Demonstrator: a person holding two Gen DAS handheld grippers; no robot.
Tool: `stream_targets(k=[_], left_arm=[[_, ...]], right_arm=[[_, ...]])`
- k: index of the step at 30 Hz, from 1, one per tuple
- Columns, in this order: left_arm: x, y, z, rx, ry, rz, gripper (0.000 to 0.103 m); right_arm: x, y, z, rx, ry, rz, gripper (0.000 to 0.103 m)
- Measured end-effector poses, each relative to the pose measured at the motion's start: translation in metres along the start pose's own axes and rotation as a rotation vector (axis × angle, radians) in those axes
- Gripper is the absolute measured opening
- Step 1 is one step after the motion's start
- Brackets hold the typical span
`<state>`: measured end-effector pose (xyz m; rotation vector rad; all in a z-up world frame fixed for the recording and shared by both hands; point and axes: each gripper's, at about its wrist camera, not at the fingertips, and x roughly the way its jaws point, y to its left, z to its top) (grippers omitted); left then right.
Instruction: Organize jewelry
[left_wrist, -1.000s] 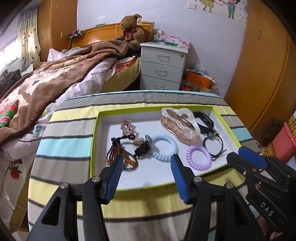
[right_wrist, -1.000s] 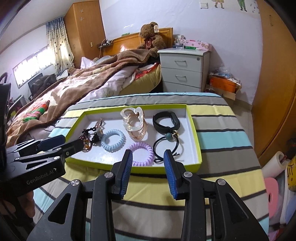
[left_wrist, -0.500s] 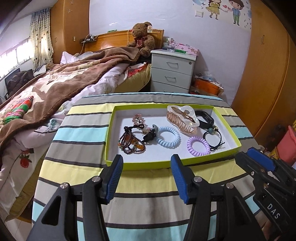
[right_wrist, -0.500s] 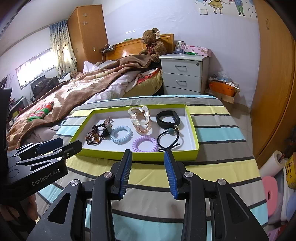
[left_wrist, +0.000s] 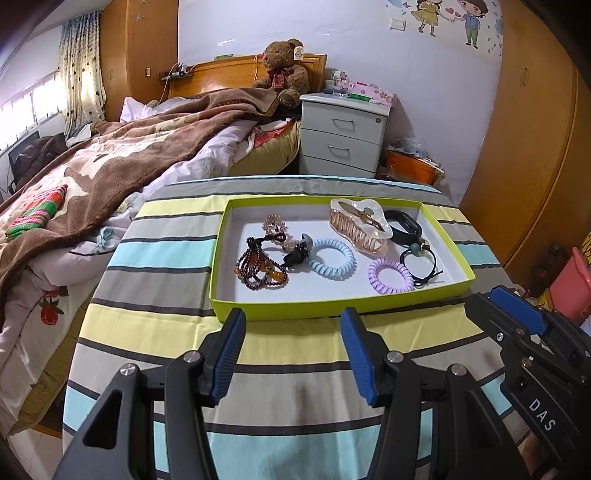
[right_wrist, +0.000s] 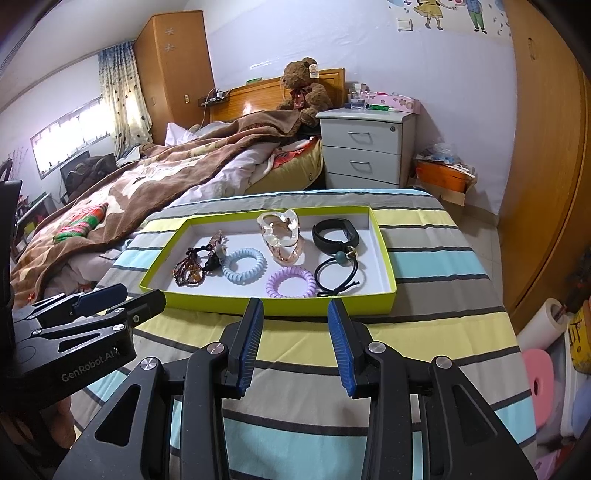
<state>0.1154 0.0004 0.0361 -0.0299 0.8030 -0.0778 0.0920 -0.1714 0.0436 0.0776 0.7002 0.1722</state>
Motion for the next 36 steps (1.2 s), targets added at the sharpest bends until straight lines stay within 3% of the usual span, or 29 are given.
stream_targets(k=[36], left_arm=[[-0.0049,0.0016,-0.0002,-0.009,-0.006,0.011,0.056]], right_arm=[[-0.003,-0.0003,0.0011,0.009,-0.007,-0.006,0.037]])
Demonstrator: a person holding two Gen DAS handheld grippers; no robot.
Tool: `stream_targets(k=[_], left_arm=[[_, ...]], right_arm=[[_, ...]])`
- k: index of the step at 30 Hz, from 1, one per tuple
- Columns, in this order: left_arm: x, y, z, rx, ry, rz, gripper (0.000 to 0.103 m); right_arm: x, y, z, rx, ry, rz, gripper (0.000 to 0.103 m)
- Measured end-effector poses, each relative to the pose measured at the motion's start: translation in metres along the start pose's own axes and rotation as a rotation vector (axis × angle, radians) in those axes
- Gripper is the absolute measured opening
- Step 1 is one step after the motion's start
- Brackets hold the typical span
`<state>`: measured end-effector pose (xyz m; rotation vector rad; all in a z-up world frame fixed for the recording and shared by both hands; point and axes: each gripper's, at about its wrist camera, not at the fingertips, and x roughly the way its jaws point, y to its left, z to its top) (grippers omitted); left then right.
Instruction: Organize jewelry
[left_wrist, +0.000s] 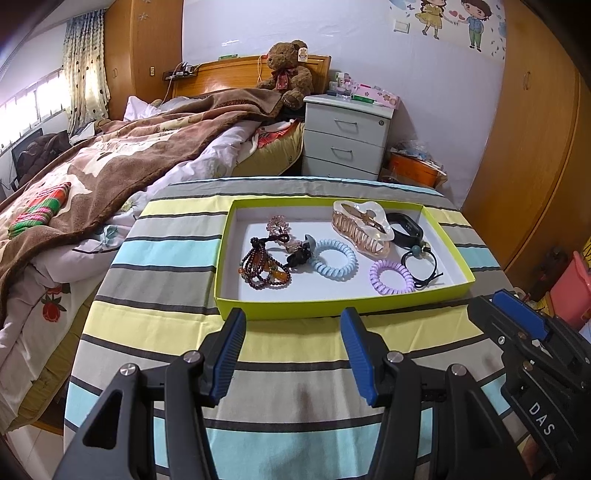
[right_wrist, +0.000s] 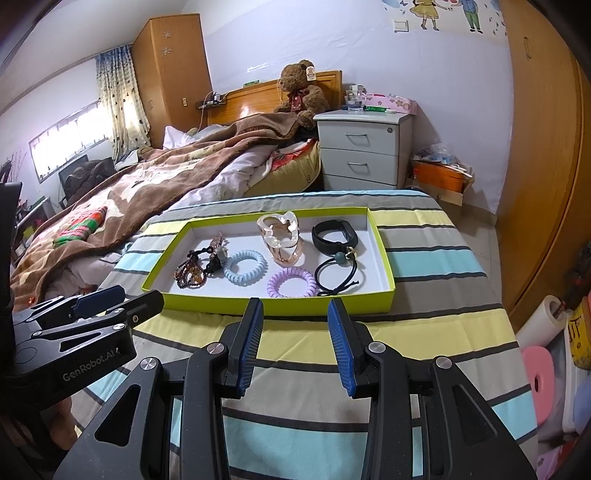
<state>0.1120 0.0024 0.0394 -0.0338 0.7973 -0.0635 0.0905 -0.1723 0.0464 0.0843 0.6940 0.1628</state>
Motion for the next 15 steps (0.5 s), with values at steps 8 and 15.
stream_targets(k=[8,15], left_arm=[[0.0005,-0.0005,-0.0017,0.005,0.002,0.0,0.056],[0.0006,0.0004,-0.0024,-0.002,-0.002,-0.003,0.056]], right_arm=[[0.0001,-0.0002,-0.0004,0.001,0.0,-0.001,0.037],[-0.0001,-0.0001,-0.001,0.002,0.0,-0.002,0.037]])
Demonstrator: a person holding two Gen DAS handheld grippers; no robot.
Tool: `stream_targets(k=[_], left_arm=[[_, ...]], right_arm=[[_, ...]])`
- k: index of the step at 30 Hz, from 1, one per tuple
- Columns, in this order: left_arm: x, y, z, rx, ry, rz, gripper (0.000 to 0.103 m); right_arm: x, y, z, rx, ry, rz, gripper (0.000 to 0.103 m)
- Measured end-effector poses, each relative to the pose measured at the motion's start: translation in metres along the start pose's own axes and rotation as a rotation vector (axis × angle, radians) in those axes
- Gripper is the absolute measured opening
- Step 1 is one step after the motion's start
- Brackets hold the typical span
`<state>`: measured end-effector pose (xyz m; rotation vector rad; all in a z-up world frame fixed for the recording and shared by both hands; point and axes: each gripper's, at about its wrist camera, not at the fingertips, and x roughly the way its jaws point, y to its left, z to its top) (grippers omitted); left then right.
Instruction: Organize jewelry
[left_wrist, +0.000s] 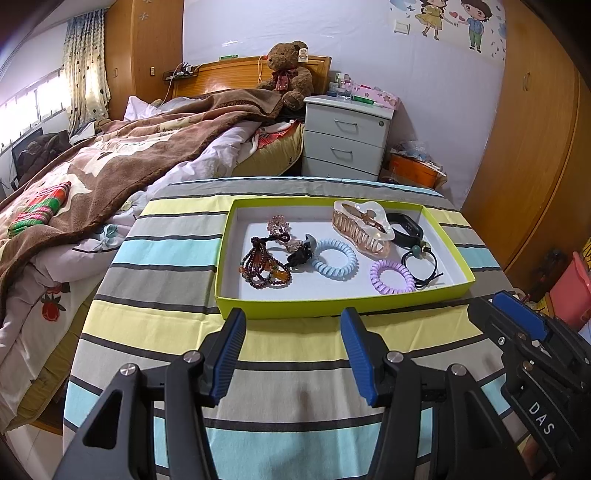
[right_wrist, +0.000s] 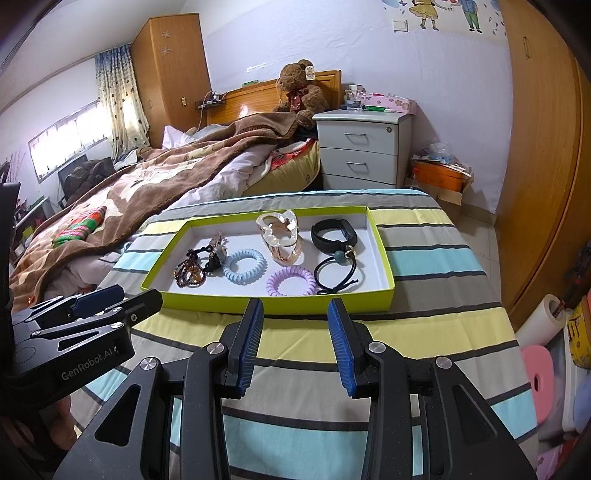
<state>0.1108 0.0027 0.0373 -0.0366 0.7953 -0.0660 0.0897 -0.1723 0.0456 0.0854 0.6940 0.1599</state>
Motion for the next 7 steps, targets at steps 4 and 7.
stream_targets(k=[4,7], left_arm=[[0.0,0.0001,0.0006,-0.001,0.001,0.006,0.056],[0.0004,-0.0002,0.0009,-0.002,0.004,0.009,0.056]], right_arm=[[0.0,0.0,0.0001,0.001,-0.001,0.001,0.037],[0.0002,0.0,-0.0001,0.0,0.001,0.001,0.037]])
